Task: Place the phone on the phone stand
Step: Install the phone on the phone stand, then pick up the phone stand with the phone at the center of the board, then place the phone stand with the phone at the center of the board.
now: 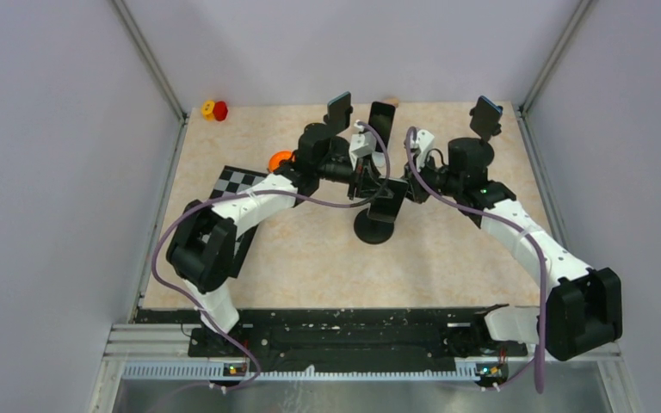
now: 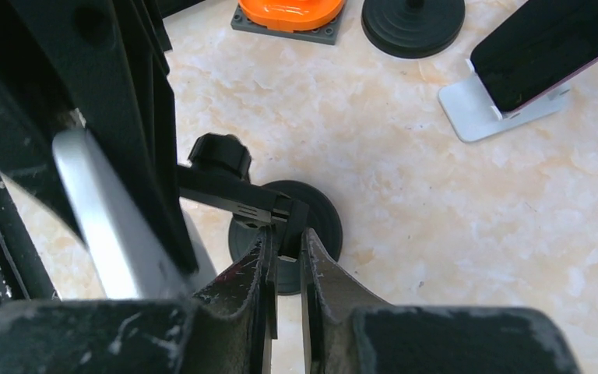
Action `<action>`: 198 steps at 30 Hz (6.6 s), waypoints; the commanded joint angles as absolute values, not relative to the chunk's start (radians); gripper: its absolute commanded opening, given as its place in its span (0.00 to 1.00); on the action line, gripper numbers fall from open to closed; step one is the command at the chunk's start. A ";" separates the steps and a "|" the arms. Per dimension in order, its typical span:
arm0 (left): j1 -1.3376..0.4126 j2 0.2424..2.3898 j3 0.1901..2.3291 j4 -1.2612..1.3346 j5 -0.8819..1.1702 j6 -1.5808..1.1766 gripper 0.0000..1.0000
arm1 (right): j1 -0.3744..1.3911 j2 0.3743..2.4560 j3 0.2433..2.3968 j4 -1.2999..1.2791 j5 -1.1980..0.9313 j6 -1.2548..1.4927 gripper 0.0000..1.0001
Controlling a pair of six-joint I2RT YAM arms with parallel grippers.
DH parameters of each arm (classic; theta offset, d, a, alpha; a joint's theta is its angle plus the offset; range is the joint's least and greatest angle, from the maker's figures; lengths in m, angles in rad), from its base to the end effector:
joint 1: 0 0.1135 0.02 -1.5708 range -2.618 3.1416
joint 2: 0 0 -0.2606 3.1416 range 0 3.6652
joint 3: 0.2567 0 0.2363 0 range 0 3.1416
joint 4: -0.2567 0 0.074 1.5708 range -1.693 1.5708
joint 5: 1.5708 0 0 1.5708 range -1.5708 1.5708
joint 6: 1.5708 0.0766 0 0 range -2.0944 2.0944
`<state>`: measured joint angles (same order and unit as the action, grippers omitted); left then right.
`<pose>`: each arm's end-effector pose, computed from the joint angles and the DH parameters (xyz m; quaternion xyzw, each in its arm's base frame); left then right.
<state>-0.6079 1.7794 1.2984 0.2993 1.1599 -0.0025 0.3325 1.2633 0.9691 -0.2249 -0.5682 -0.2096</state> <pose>0.2942 -0.2902 0.2970 0.5264 0.5089 -0.5625 0.3841 0.2678 0.1361 0.2843 -0.3578 0.7622 0.2716 0.4660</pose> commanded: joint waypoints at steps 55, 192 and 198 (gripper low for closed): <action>-0.642 1.464 1.029 0.283 0.353 -0.019 0.00 | 0.266 1.172 0.850 -0.147 -0.493 -0.144 0.02; -0.549 1.191 1.037 -0.097 0.542 0.294 0.99 | 0.018 2.012 2.217 -0.664 -0.641 -0.488 0.00; -0.549 1.197 1.037 -0.095 0.550 0.293 0.99 | 0.006 2.031 2.211 -0.676 -0.689 -0.517 0.00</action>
